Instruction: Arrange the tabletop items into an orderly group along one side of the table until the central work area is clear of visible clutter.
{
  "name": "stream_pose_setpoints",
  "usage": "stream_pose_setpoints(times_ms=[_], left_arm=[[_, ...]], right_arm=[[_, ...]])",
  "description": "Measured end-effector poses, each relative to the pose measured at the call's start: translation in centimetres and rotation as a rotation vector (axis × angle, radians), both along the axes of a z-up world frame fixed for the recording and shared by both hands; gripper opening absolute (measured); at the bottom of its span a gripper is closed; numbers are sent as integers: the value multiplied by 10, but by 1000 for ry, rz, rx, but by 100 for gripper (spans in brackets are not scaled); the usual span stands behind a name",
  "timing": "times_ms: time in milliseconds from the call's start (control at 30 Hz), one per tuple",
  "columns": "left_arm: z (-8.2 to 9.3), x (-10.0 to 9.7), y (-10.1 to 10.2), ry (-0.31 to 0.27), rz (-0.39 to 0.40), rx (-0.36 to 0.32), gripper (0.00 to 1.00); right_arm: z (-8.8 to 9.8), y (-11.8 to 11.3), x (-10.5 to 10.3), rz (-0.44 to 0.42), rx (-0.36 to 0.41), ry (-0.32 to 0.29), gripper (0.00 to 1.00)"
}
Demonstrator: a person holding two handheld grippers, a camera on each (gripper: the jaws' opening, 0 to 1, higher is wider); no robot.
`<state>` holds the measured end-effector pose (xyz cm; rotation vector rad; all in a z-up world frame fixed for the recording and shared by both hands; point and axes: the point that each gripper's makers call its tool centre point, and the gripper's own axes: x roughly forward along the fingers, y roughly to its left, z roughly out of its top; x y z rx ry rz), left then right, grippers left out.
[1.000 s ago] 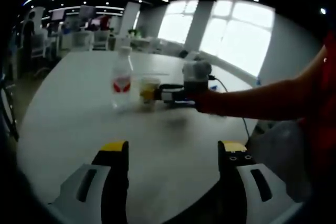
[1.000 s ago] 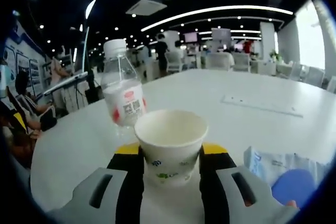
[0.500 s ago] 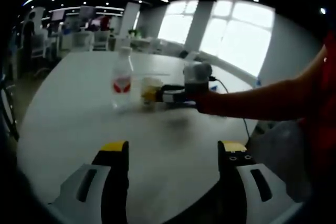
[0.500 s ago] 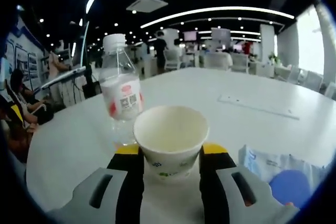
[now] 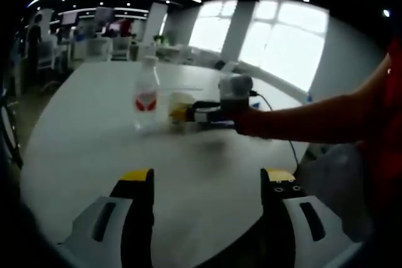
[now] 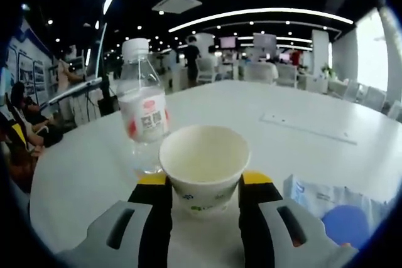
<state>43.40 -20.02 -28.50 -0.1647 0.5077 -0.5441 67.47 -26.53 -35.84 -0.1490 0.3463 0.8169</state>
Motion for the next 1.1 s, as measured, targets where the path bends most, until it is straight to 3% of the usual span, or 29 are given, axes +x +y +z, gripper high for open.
stream_pose_setpoints(times_ms=[567,1100], left_arm=[[-1,1,0,2,3,2,66],[-2,1,-1,4,-2,5,66]], right_arm=[[-6,0,0,-6,7,45,42],[-2,-6,-4,-18,14,46,49]])
